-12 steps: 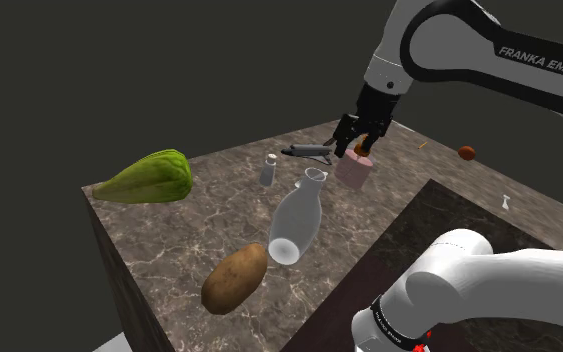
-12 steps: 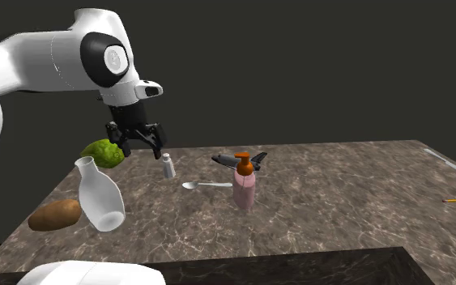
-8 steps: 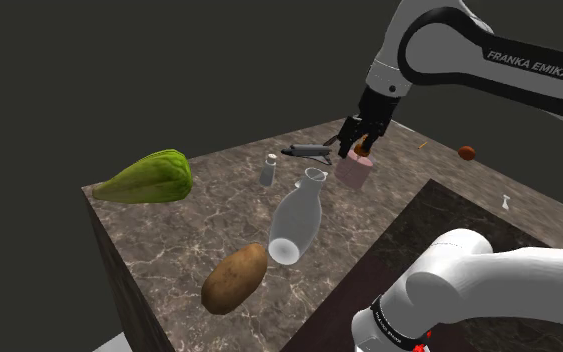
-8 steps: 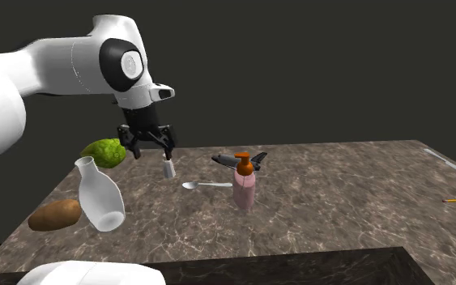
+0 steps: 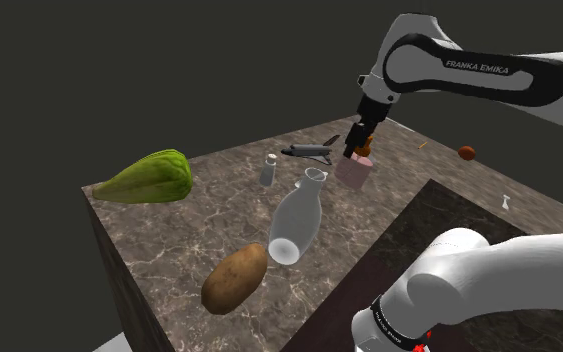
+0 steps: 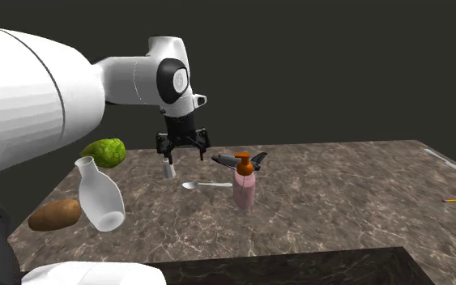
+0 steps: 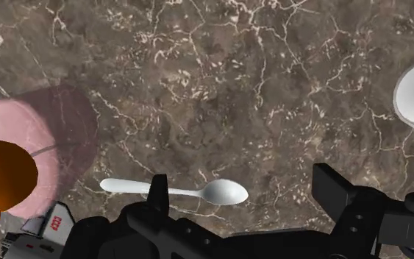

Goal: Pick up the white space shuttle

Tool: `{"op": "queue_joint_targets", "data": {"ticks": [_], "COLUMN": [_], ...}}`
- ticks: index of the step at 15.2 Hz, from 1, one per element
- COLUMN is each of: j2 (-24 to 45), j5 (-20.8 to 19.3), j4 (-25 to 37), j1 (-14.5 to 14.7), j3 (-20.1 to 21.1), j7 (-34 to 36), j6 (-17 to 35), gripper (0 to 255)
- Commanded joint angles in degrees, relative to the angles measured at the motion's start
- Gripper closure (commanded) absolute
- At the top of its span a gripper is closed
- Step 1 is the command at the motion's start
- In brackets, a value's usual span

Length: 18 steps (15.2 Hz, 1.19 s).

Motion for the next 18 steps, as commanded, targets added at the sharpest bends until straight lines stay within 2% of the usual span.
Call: {"op": "queue_joint_targets", "data": {"ticks": [1,5,9,14,18], "j2": [3.36,11.15,20.15,32.82,43.49], "j5": [-1.42,-2.26,-0.92,4.11,9.72], "j4": [0.93,4.66,9.86,18.22,26.35], "j1": [0.49,2.16,4.16,5.71,5.01], "j3": [-3.26,-8.72,-13.60,-17.85,-18.75], "j7": [-6.37,-17.88,-29.74,-45.28,-57.49], "j6": [2.65,6.95,10.72,14.08,15.12], "gripper": [0,0,0,0,0]}}
